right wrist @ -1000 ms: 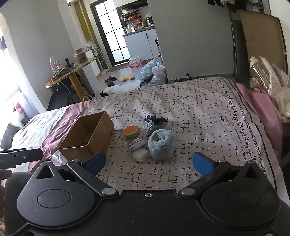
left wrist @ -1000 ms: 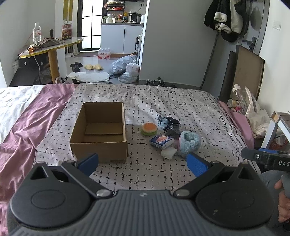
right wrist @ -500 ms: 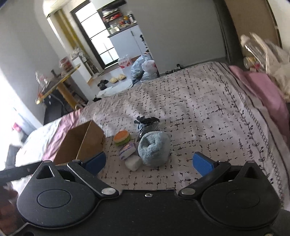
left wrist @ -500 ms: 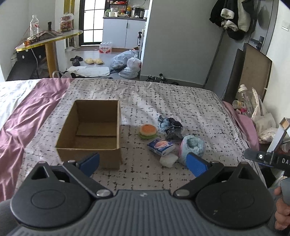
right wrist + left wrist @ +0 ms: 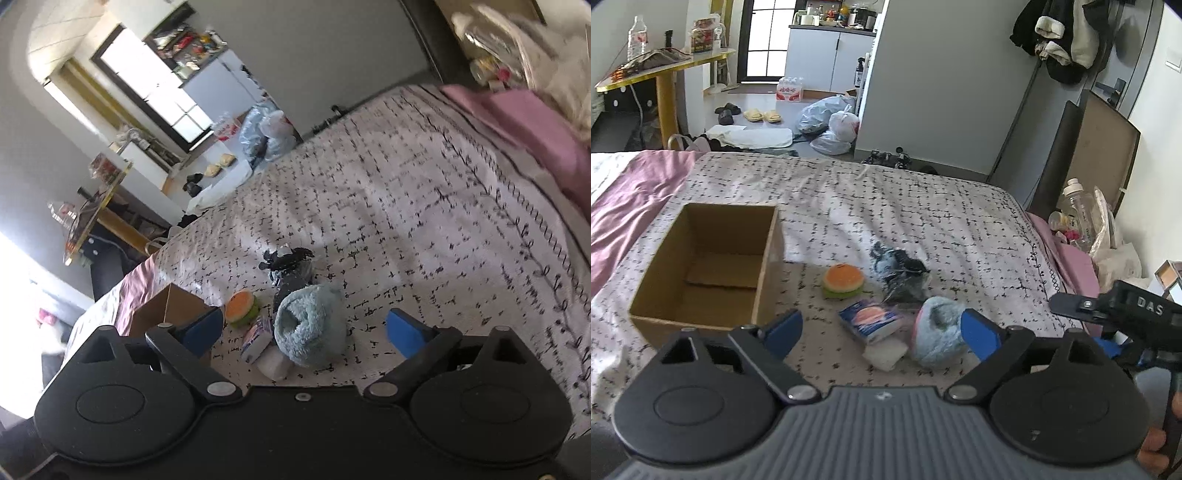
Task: Organize soft objects
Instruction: 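Reach the left tool to the light-blue plush and close on it, then lift the plush with the left tool and carry it over the cardboard box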
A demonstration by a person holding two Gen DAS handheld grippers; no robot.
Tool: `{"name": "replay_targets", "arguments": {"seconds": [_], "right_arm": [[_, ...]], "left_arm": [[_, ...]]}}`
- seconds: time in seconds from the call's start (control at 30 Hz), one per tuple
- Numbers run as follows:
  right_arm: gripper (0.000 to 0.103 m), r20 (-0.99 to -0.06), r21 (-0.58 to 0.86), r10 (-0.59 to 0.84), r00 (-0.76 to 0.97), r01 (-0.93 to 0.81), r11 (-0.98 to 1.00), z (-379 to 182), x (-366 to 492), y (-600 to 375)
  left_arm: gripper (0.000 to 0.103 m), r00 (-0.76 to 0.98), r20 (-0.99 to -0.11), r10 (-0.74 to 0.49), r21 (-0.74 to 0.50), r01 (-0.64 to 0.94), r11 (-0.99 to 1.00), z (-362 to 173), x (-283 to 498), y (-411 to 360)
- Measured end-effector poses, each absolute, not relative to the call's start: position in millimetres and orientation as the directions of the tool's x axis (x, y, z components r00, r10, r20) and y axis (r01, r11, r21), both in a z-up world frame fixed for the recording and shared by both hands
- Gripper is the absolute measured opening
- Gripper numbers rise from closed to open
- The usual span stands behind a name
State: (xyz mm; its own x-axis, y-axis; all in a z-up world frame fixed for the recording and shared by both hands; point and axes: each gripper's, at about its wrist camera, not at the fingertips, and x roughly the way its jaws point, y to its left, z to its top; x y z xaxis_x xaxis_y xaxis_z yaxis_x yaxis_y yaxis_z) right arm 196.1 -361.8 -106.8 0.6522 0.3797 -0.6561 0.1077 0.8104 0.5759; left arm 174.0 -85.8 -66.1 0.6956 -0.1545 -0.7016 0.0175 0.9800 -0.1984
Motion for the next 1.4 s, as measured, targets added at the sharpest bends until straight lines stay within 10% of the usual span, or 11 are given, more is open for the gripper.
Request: {"name": "replay_targets", "arguments": {"seconds": [0.33, 1.13, 1.4], "right_arm": [[0.078, -0.639, 0.673, 0.413, 0.649, 0.212, 0.709, -150.2, 220.1, -363.3], [0.052, -0.679, 0.689, 0.443, 0.586, 0.298, 0.661, -206.7, 249.1, -349.0], [0.028, -0.692, 0.684, 0.463, 0.554, 0.296, 0.667, -221.0, 255.4, -342.9]], "left_arm": [[0.054, 0.616, -0.757, -0.216, -0.293, -0.025, 0.956, -111.3, 222.0, -102.8], [0.041, 0.484, -0.813, -0.322, -0.449, -0.169, 0.877, -177.7, 280.8, -122.7], [0.014, 0.447, -0.832, -0.328, -0.474, -0.265, 0.840, -197.2, 281.5, -118.8]]}}
